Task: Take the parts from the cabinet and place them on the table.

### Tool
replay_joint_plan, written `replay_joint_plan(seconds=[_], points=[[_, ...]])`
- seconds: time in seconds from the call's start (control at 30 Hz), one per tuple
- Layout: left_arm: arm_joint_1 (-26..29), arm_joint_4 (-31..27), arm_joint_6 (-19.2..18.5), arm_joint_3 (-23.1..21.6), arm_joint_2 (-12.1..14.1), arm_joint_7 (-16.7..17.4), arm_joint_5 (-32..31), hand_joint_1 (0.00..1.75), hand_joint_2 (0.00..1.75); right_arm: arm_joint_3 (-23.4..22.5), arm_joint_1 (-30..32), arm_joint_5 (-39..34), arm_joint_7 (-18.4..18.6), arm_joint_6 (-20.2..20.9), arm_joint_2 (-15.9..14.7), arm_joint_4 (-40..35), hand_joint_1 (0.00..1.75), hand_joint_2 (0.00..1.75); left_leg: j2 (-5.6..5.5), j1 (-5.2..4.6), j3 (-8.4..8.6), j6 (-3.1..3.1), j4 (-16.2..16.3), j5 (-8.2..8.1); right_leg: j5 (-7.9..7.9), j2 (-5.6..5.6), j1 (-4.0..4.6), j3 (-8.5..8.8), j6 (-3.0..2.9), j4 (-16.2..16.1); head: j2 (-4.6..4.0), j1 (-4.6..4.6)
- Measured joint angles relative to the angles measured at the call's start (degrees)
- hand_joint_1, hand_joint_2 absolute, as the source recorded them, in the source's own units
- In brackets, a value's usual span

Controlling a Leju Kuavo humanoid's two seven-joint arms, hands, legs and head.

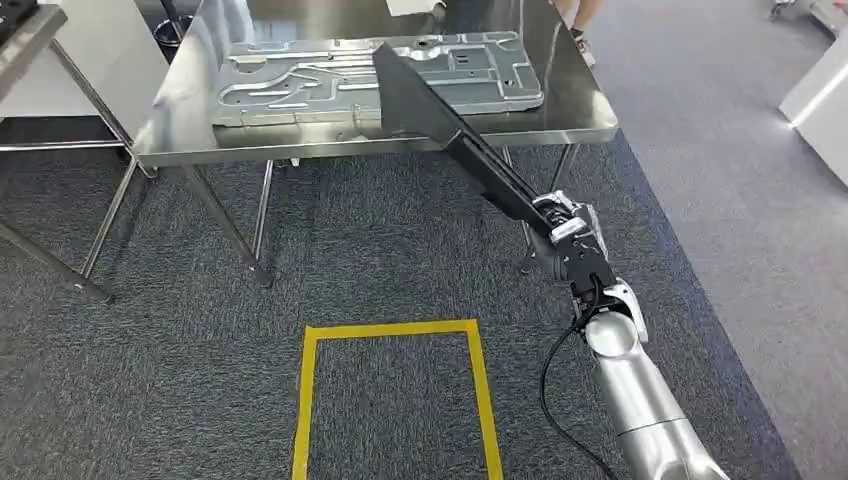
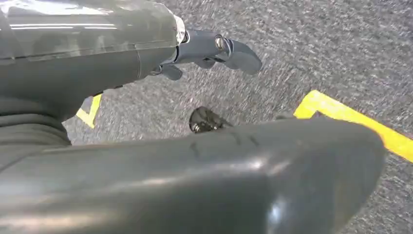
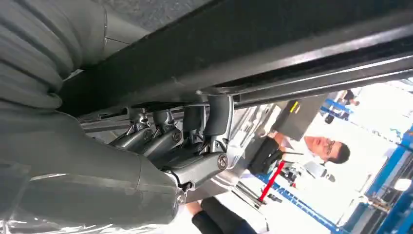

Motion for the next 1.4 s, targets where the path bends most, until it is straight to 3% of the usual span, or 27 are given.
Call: replay_joint_plan(seconds=[0.03,0.1,0.17,0.2,0.23,0.27,0.3,0.37,0.43,0.5,0.57,0.6,0.67,0.7,0.73,0.77,0.8,0.83,0.87,0.93,1.03,1.1,1.17,1.23,1.27,1.3,1.4], points=[[0.0,0.0,0.1,0.0,0.0,0.2,0.0,0.00,0.00,0.0,-0.2,-0.2,0.1,-0.1,0.2,0.0,1.75,1.75,0.03,0.21,-0.79,-0.14,1.8,0.11,-0.16,0.06,-0.14,0.74,-0.38,-0.4,0.02,0.00],[-0.2,0.0,0.5,0.0,0.0,0.2,0.4,0.00,0.00,0.0,-1.1,-0.5,0.3,-0.2,0.3,0.0,1.75,1.75,0.02,0.28,-5.65,-0.39,10.0,-0.70,-1.02,0.01,-0.07,1.80,-1.05,-0.5,0.00,-0.02],[-0.1,0.0,1.2,0.0,0.0,0.2,0.9,0.00,0.00,0.0,-1.8,0.2,0.3,-0.9,0.7,0.1,1.75,1.75,0.04,0.34,-11.00,-0.72,17.0,-4.93,-1.99,0.08,0.17,2.77,-1.27,-0.5,0.00,-0.04],[0.0,0.0,1.5,0.1,0.0,0.2,1.1,0.00,0.00,0.2,-2.1,0.9,0.4,-1.5,1.0,0.2,1.75,1.75,0.03,0.33,-12.73,-0.80,18.2,-6.41,-2.57,0.22,0.26,3.51,-1.33,-0.5,0.00,-0.04],[0.1,0.0,1.8,0.1,0.0,0.2,1.3,0.00,0.00,0.5,-2.5,1.5,0.9,-1.9,1.2,0.3,1.75,1.75,0.03,0.33,-13.17,-0.73,16.9,-6.22,-3.17,0.40,0.34,4.36,-1.33,-0.5,0.00,-0.04],[0.1,0.0,1.8,0.2,0.0,0.2,1.5,0.00,0.00,0.9,-2.9,2.1,1.2,-2.2,1.5,0.4,1.75,1.75,0.03,0.28,-12.76,-0.46,14.0,-4.67,-3.79,0.50,0.46,5.23,-1.31,-0.5,0.00,-0.04],[0.2,0.0,1.9,0.4,0.0,0.2,1.7,0.00,0.00,1.2,-3.5,2.4,1.4,-2.4,1.7,0.5,1.75,1.75,0.03,0.16,-11.79,0.08,9.6,-1.54,-4.44,0.57,0.60,6.18,-1.28,-0.5,0.00,-0.04],[0.4,0.0,1.9,0.7,0.1,0.3,1.8,0.00,0.00,1.6,-4.4,2.8,2.0,-3.1,2.2,0.5,1.75,1.75,0.05,-0.35,-10.31,1.41,1.6,7.51,-5.61,0.56,0.65,7.24,-1.12,-0.7,0.00,-0.02],[0.4,0.1,1.9,0.9,0.1,0.5,1.9,0.00,0.00,2.0,-5.8,2.8,2.5,-3.5,2.6,0.7,1.75,1.75,-0.28,-0.72,-9.72,1.55,1.2,7.20,-6.53,0.90,0.79,7.88,-0.12,-1.0,0.00,-0.02],[0.4,0.1,1.8,0.9,0.1,0.7,1.9,0.00,0.00,2.1,-6.5,2.8,3.1,-4.0,2.6,0.1,1.75,1.75,-0.24,-0.56,-8.90,2.05,0.4,7.09,-5.80,0.91,0.91,8.46,0.58,-0.3,0.00,-0.02],[0.3,0.1,1.7,1.0,0.0,0.8,2.0,0.00,0.00,2.2,-7.2,2.8,3.5,-4.2,2.6,-0.7,1.75,1.75,-0.28,-0.31,-7.16,2.47,-0.4,6.85,-5.66,0.65,0.61,6.99,0.97,3.5,0.00,0.00],[0.3,0.1,1.7,1.0,0.0,0.8,2.0,0.00,0.00,2.2,-7.8,2.7,3.6,-4.3,2.6,-1.1,1.75,1.75,-0.24,-0.25,-6.72,2.75,-0.4,6.40,-6.27,0.58,0.61,4.44,1.35,7.5,0.00,0.00],[0.2,0.1,1.7,1.0,0.0,0.8,2.0,0.00,0.00,2.2,-8.2,2.6,4.0,-4.5,2.6,-1.4,1.75,1.75,-0.27,-0.22,-5.81,2.78,-0.4,5.39,-10.25,0.55,0.45,-0.95,1.79,14.5,0.00,0.00],[0.3,0.1,1.7,1.0,0.0,0.9,2.0,0.00,0.00,2.2,-8.1,2.6,4.1,-4.5,2.6,-1.5,1.75,1.75,-0.35,-0.22,-5.22,2.75,-0.4,4.80,-12.18,0.53,0.34,-2.98,1.85,16.2,0.00,0.00],[0.4,0.1,1.7,1.0,0.0,0.9,2.0,0.00,0.00,2.3,-8.1,2.6,4.1,-4.5,2.6,-1.5,1.75,1.75,-0.47,-0.22,-4.45,2.69,-0.4,4.21,-12.53,0.45,0.23,-3.87,1.88,15.7,0.00,0.00],[0.4,0.1,1.7,1.0,-0.1,0.9,2.0,0.00,0.00,2.3,-8.1,2.6,4.1,-4.5,2.6,-1.5,1.75,1.75,-0.51,-0.22,-3.52,2.62,-0.4,3.54,-11.33,0.32,0.20,-3.79,1.95,13.3,0.00,0.00],[0.4,0.1,1.7,1.0,-0.1,0.9,2.1,0.00,0.00,2.3,-8.2,2.6,4.1,-4.5,2.6,-1.6,1.75,1.75,-0.53,-0.22,-2.50,2.53,-0.4,2.81,-8.43,0.27,0.21,-2.92,1.89,9.2,0.00,0.00],[0.4,0.1,1.7,1.0,-0.2,0.9,2.1,0.00,0.00,2.3,-8.2,2.6,4.1,-4.5,2.6,-1.8,1.75,1.75,-0.53,-0.22,-1.54,2.40,-0.4,2.11,-4.48,0.24,0.22,-1.76,1.71,4.7,0.00,0.00],[0.6,0.1,1.7,1.0,-0.2,0.9,2.1,0.00,0.00,2.3,-8.2,2.6,4.1,-4.5,2.6,-1.8,1.75,1.75,-0.54,-0.24,-1.36,2.13,-0.5,1.35,1.17,-0.01,0.28,-1.09,1.24,0.3,0.00,0.00],[0.1,0.1,1.7,1.0,-0.2,0.9,2.2,0.00,0.00,2.4,-8.2,2.6,4.1,-4.7,2.6,-2.0,1.75,1.75,-0.64,-0.41,-0.53,1.26,-0.5,0.31,0.91,0.10,0.84,-0.94,0.39,-0.1,0.00,0.03],[0.1,0.1,1.7,1.0,-0.2,0.9,2.2,0.00,0.00,2.5,-8.5,2.6,4.1,-4.7,2.6,-2.4,1.75,1.75,-0.61,-0.45,-0.19,0.41,0.8,0.71,0.70,0.26,0.51,0.50,-0.67,-0.9,0.02,0.06],[0.1,0.1,1.6,1.0,-0.2,0.9,2.3,0.00,0.00,2.5,-8.9,2.6,4.1,-4.9,2.6,-2.6,1.75,1.75,-0.24,-0.23,-3.92,-0.13,7.7,0.41,-0.23,0.16,0.45,1.77,-1.55,-1.2,0.00,0.07],[0.0,0.1,1.6,1.0,-0.2,0.9,2.2,0.00,0.00,2.5,-8.8,2.6,4.1,-4.9,2.8,-2.6,1.75,1.75,-0.12,0.11,-9.65,-0.65,16.0,-3.88,-1.37,0.17,0.48,2.89,-1.61,-1.2,0.00,0.09],[0.1,0.1,1.6,1.0,-0.2,0.9,2.2,0.00,0.00,2.5,-8.6,2.6,4.1,-4.9,2.8,-2.6,1.75,1.75,-0.07,0.25,-12.73,-0.90,18.4,-6.57,-2.54,0.26,0.45,4.35,-1.53,-1.2,0.00,0.09],[0.1,0.1,1.6,1.0,-0.2,0.9,2.2,0.00,0.00,2.5,-8.6,2.6,4.1,-5.0,2.8,-2.6,1.75,1.75,-0.03,0.36,-12.87,-1.01,16.3,-5.83,-3.30,0.35,0.42,5.37,-1.41,-1.2,0.00,0.09],[0.2,0.1,1.6,1.0,-0.2,0.9,2.2,0.00,0.00,2.5,-8.7,2.6,4.1,-5.0,2.8,-2.6,1.75,1.75,0.00,0.42,-12.22,-1.00,12.5,-3.45,-4.07,0.37,0.40,6.42,-1.28,-1.2,0.00,0.09],[0.8,0.2,1.1,1.0,0.0,0.9,2.2,0.00,0.00,2.5,-9.3,2.3,4.1,-5.2,2.8,-2.8,1.75,1.75,0.11,-0.01,-10.41,0.05,0.6,9.26,-6.37,0.43,0.61,8.90,-0.52,-0.9,0.00,0.09]])
